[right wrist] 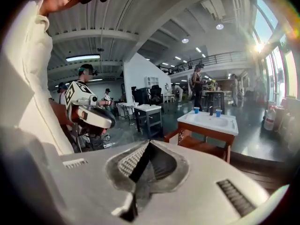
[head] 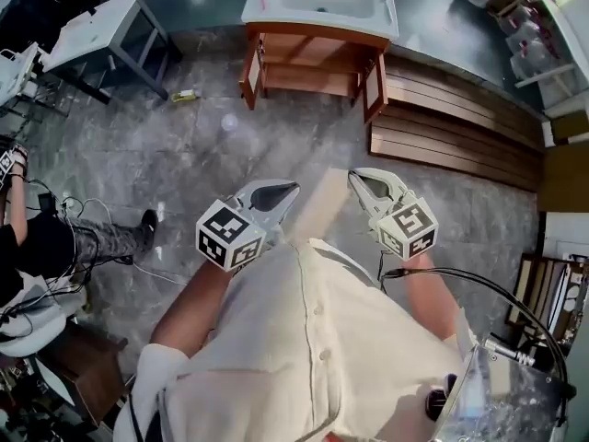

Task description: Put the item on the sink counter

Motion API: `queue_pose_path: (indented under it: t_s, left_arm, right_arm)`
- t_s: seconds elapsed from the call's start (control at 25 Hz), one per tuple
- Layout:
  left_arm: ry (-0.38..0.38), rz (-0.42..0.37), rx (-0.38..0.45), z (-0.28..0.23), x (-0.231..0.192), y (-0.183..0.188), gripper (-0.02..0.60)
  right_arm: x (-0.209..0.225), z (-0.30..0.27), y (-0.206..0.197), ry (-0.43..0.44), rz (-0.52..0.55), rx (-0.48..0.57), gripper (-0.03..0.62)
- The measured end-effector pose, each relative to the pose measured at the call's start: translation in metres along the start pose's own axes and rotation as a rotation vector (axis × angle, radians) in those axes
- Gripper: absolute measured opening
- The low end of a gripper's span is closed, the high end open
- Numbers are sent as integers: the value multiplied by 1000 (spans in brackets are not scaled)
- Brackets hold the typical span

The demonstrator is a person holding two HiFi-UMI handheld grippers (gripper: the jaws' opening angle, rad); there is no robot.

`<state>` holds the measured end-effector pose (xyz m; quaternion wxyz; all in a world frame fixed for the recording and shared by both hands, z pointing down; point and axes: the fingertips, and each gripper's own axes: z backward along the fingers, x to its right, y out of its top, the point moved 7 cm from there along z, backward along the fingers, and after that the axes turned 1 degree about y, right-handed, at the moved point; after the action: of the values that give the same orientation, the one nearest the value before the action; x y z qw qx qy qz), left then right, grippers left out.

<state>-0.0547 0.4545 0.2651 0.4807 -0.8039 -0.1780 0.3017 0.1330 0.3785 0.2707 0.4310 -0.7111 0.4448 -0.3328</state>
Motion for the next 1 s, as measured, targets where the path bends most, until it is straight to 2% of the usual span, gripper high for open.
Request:
queue_pose_path:
  t_s: [0.28,0.48,0.68,0.8,1.0]
  left_arm:
    - [0,21,-28,28,-55,-18,6]
    - [-17,39,-37,16,-83,-20,6]
    - [-30,34,-34,-18,-112,-3,6]
    - [-3,33,-39,-43,-131,16,6]
    - [59,24,-39,-90,-166,68,5]
  right_arm:
    - [-17,-56,14,-49,-15,0,6]
    - [-10,-79,10,-44,-35,-28,8]
    - [35,-102,7,-37,-58,-47,8]
    - [74,-118,15,-15,-57,-33,8]
    - [152,-141,49,15,-4,10,8]
